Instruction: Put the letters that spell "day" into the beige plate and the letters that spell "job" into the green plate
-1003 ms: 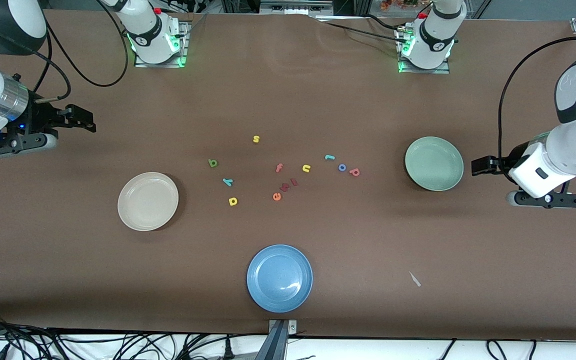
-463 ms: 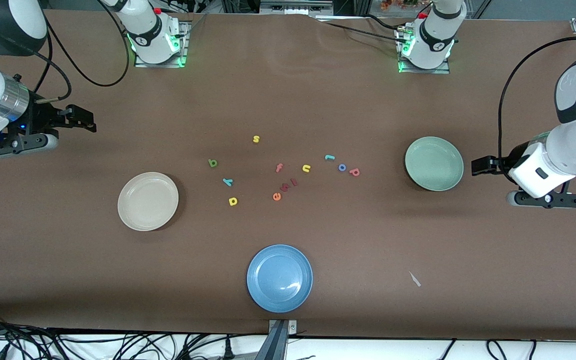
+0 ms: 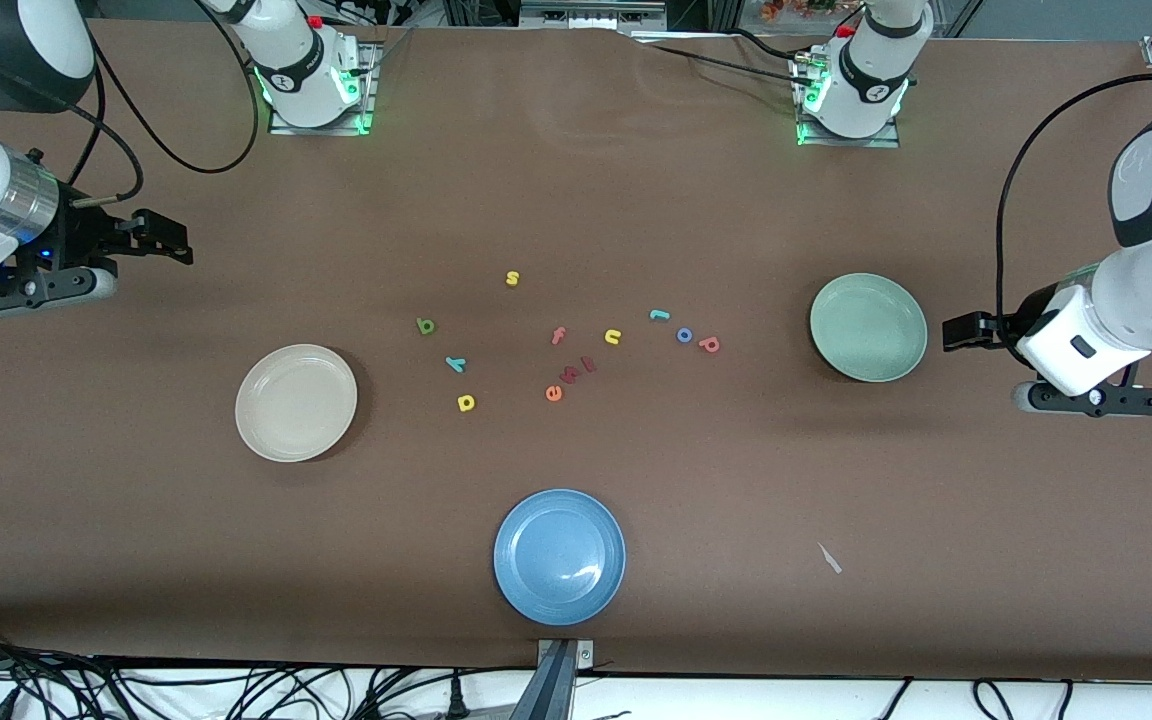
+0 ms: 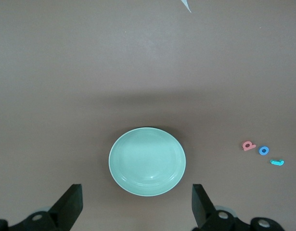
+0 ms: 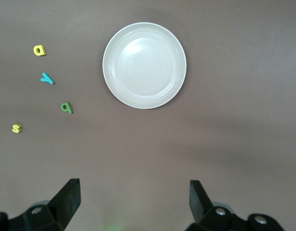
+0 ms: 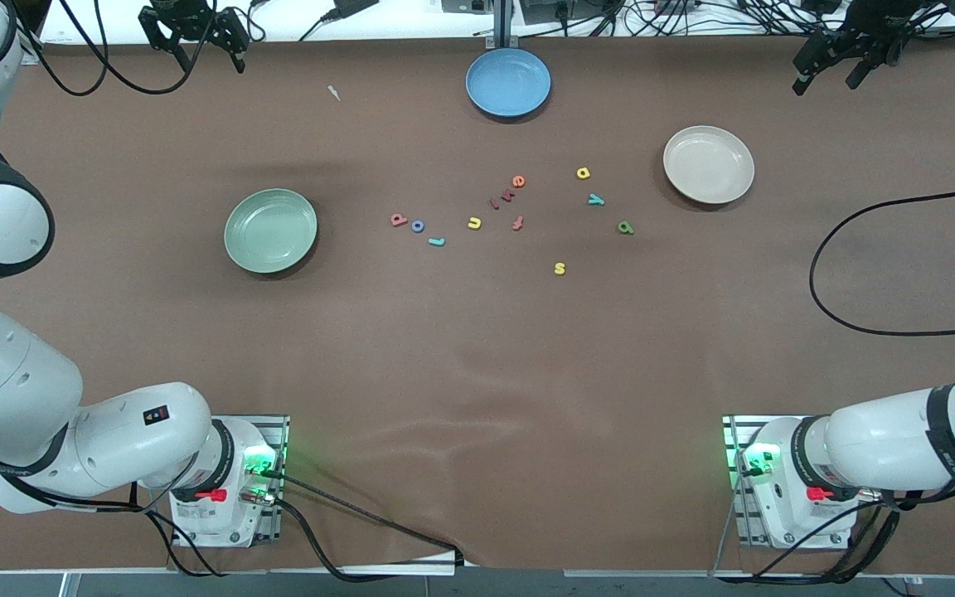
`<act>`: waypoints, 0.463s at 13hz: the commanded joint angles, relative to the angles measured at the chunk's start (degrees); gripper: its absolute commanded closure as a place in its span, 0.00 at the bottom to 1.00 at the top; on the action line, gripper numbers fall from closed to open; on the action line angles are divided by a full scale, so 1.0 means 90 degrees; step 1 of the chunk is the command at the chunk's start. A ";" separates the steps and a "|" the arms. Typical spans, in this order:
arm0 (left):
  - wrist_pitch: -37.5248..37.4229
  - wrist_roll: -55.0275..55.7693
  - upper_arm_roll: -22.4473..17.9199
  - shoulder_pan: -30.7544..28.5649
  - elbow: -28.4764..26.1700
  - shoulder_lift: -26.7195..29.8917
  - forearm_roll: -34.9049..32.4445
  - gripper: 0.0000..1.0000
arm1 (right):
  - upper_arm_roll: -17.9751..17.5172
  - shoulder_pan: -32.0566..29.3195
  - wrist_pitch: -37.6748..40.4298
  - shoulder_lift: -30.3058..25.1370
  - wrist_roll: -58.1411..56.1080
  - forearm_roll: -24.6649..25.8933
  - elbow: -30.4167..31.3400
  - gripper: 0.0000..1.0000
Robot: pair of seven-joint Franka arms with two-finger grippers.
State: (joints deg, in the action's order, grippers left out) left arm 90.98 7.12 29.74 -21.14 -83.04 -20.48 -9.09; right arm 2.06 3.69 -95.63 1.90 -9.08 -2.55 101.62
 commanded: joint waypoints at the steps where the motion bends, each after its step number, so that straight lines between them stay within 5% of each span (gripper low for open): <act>1: 0.0028 -0.0205 -0.0003 -0.0063 -0.0177 0.0146 0.0150 0.00 | 0.0005 -0.0019 0.0088 0.0003 -0.0095 0.0069 -0.0032 0.00; 6: 0.0038 -0.0205 -0.0003 -0.0053 -0.0216 0.0127 0.0150 0.00 | 0.0005 -0.0019 0.0088 0.0004 -0.0095 0.0069 -0.0032 0.00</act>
State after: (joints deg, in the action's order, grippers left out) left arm 90.98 7.12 29.74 -21.14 -83.76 -20.48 -9.09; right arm 2.06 3.69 -95.58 1.96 -9.08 -2.55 101.63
